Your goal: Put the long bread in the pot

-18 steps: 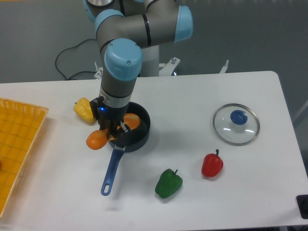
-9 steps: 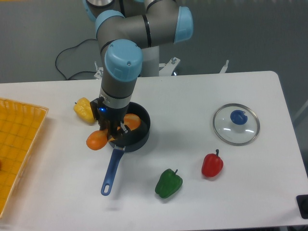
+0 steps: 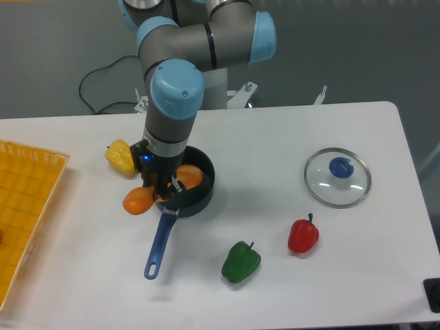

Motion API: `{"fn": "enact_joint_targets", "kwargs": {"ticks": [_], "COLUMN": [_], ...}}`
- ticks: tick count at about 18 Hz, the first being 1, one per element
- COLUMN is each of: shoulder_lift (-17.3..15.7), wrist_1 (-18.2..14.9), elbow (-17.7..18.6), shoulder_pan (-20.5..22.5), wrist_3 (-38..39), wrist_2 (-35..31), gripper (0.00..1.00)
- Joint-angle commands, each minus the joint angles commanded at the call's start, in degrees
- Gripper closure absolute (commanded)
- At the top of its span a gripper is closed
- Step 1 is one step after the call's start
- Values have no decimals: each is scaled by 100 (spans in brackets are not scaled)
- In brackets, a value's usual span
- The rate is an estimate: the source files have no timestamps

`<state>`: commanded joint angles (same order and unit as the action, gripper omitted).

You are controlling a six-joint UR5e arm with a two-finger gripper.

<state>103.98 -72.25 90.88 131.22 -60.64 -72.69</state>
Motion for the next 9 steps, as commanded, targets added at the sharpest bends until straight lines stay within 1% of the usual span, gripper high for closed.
{"fn": "enact_joint_targets", "kwargs": {"ticks": [9], "shoulder_lift": [-18], "wrist_1": [-26], "elbow": [88], "shoulder_pan": [9], "wrist_3": [-158], "wrist_2": [-9], "gripper": [63]}}
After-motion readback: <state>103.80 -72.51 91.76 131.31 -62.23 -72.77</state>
